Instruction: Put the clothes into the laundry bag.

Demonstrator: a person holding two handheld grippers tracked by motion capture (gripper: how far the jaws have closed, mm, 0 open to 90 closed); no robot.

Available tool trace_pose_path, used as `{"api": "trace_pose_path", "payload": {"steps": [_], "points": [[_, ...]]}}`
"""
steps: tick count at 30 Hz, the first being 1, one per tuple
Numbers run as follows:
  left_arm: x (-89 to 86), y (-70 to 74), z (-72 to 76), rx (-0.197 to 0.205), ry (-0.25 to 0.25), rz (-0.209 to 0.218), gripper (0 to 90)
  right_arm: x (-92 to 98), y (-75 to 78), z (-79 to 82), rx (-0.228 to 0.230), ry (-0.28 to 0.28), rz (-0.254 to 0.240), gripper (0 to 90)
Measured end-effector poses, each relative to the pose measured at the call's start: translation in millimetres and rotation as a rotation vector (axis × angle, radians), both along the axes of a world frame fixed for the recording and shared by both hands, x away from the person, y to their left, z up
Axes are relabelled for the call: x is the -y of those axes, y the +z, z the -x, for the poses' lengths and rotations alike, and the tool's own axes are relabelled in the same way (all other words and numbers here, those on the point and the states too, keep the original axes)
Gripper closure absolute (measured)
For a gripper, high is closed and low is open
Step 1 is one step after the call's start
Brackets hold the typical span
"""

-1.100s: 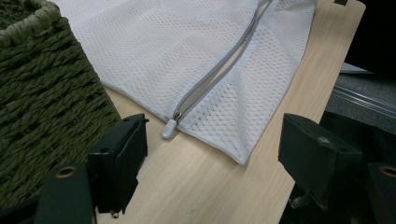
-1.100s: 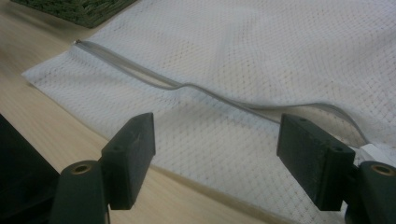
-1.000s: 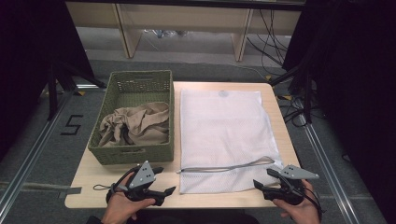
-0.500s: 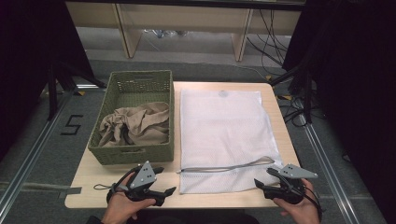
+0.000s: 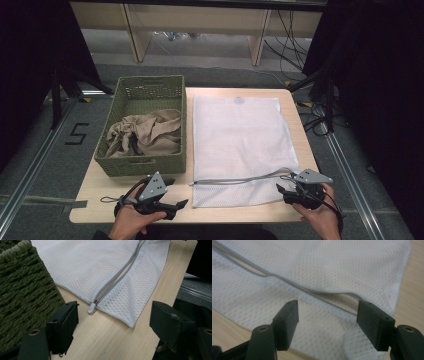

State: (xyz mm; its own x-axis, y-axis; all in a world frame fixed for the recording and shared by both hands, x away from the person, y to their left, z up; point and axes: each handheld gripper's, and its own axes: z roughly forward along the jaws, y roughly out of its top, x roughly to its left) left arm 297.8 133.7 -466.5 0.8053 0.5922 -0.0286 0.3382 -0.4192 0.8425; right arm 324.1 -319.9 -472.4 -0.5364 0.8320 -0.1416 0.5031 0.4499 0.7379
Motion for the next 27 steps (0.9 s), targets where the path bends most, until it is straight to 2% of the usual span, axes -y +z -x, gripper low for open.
{"api": "trace_pose_path", "payload": {"steps": [4, 5, 6, 7, 9, 12, 13, 14, 15, 16, 18, 19, 21, 22, 25, 27], "points": [[-0.1, -0.4, -0.7, -0.002, 0.003, -0.016, 23.1, 3.5, -0.9, -6.5, 0.003, -0.006, 0.027, 36.5], [0.3, -1.6, -0.9, -0.002, 0.005, -0.009, 23.1, 5.8, -2.0, -12.2, -0.002, -0.010, 0.058, 37.8], [-0.6, -1.4, -1.3, 0.003, 0.001, -0.017, 23.1, 6.3, -2.7, -16.0, -0.005, -0.015, 0.062, 38.8], [-0.6, -1.9, -1.2, -0.001, 0.001, -0.001, 23.1, 7.6, -3.5, -20.3, -0.008, -0.014, 0.081, 40.0], [-0.8, -1.4, -0.8, 0.000, 0.006, -0.001, 23.2, 8.4, -5.3, -28.3, -0.018, -0.024, 0.110, 43.2], [-0.2, -0.8, -0.7, -0.003, 0.009, 0.003, 23.2, 10.4, -8.2, -41.3, -0.027, -0.009, 0.192, 46.3], [-0.2, -0.8, -0.7, -0.003, 0.009, 0.003, 23.3, 10.4, -8.2, -41.3, -0.027, -0.009, 0.192, 46.3], [0.7, -1.3, -1.0, -0.006, 0.003, 0.010, 23.4, 10.4, -10.0, -48.1, -0.043, -0.011, 0.230, 48.6], [0.7, -1.3, -1.0, -0.006, 0.003, 0.010, 23.6, 10.4, -10.0, -48.1, -0.043, -0.011, 0.230, 48.6], [-0.1, -0.9, -1.5, 0.000, -0.007, -0.009, 23.6, 8.8, -11.9, -52.8, -0.058, -0.019, 0.247, 49.2], [0.0, -1.2, -1.5, 0.005, -0.009, -0.001, 23.7, 6.9, -13.7, -58.6, -0.073, -0.010, 0.278, 50.5], [0.0, -1.2, -1.5, 0.005, -0.009, -0.001, 23.7, 6.9, -13.7, -58.6, -0.073, -0.010, 0.278, 50.5], [-0.7, -1.4, -0.4, -0.001, 0.007, 0.005, 23.7, 3.3, -17.2, -67.6, -0.078, 0.006, 0.321, 51.1], [-1.5, -0.5, -0.3, -0.003, 0.006, -0.008, 23.7, 1.3, -17.8, -70.0, -0.074, -0.002, 0.324, 51.1], [-1.2, -0.2, -0.8, -0.004, 0.007, -0.006, 23.7, -2.5, -18.3, -75.7, -0.087, 0.009, 0.320, 52.0], [-0.6, -0.7, -1.5, -0.005, -0.002, -0.006, 23.8, -8.7, -19.7, -83.7, -0.078, 0.027, 0.339, 54.2]]}}
